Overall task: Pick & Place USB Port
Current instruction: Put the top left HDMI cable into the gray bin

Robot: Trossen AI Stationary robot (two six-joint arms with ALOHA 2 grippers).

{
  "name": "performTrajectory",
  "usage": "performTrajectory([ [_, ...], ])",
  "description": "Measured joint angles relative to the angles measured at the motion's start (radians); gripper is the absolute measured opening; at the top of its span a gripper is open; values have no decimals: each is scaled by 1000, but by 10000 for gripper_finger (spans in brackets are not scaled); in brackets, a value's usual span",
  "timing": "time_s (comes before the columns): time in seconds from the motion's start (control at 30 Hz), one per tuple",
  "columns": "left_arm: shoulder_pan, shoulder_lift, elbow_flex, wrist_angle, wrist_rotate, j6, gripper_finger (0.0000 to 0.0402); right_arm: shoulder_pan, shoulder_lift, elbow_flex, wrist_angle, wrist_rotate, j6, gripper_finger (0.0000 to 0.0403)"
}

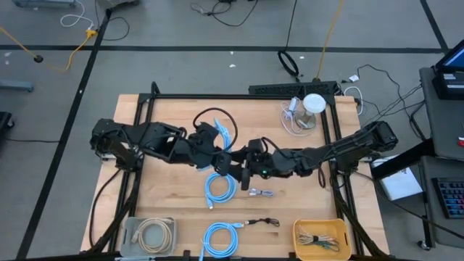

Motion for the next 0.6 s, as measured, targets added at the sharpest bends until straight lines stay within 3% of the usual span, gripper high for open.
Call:
performTrajectory([
  [0.23, -1, 0, 0, 16, 16, 21, 34, 0, 0, 0, 12, -21, -1, 230],
  [0.6, 0, -3, 0, 43, 42, 60, 33, 0, 0, 0, 10, -25, -27, 47],
])
